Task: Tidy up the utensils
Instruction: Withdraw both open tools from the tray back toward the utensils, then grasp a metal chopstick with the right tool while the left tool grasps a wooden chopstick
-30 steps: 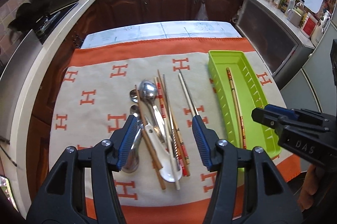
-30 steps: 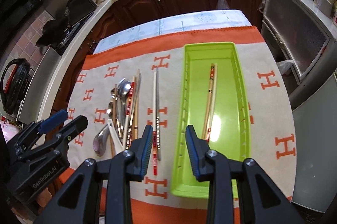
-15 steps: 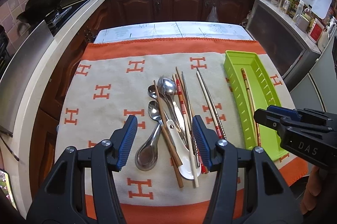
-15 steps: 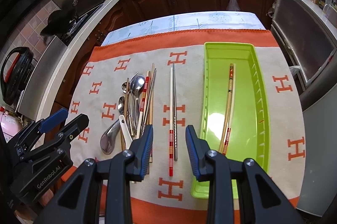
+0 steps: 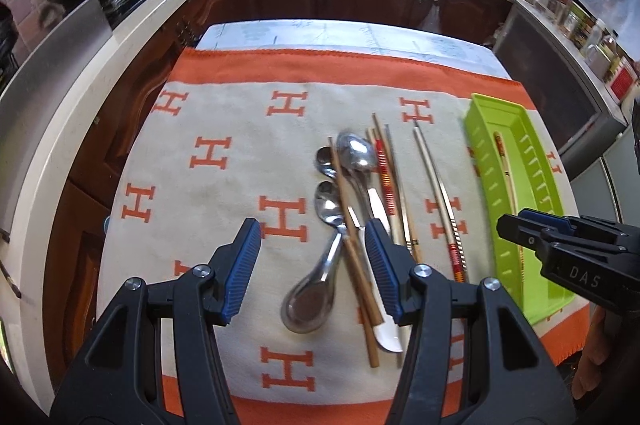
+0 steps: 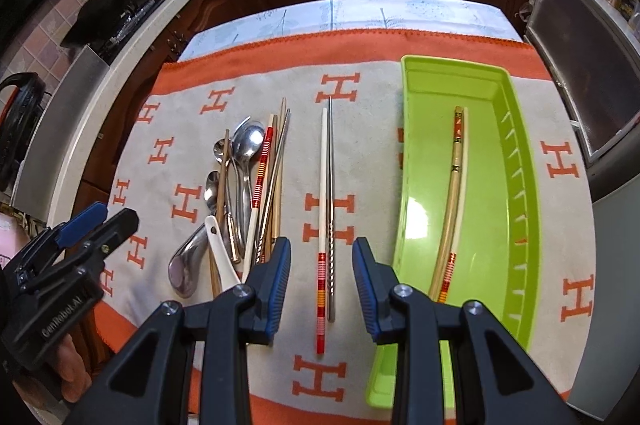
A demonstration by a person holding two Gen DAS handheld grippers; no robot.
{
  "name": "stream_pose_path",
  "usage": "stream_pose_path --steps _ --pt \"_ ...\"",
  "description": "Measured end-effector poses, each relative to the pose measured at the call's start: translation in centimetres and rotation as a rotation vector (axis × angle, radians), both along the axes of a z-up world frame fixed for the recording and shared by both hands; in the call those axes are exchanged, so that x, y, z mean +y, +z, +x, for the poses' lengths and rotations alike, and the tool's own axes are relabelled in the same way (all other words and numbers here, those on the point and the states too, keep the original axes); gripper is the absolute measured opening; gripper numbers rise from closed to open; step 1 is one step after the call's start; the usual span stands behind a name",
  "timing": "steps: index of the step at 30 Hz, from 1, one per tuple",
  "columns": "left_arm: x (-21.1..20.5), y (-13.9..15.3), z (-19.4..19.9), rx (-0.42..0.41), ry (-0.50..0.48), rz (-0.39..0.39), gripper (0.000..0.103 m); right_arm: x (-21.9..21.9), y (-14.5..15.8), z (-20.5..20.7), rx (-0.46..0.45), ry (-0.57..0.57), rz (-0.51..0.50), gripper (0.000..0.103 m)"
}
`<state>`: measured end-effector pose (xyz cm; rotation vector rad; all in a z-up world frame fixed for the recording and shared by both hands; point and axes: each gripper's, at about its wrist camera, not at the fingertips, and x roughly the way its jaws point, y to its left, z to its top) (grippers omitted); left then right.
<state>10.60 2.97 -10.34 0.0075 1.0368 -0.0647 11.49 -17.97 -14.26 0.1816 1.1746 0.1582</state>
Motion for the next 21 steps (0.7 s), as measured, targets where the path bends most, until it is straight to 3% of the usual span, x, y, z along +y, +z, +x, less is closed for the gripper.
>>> stream_pose_path --steps 6,14,21 --pt "2.1 -1.7 1.4 0.066 0.040 -0.062 0.051 0.4 -1.6 2.2 0.051 0.023 -0.005 0.032" --pt "1.4 -2.9 2.9 0.121 0.016 -0.119 0.048 1.0 -3.8 5.5 0.143 0.016 -0.026 0.017" --pt "0.0 -2.8 3.7 0.128 -0.014 -0.137 0.048 1.3 -6.5 7.7 0.236 0.012 -0.082 0.011"
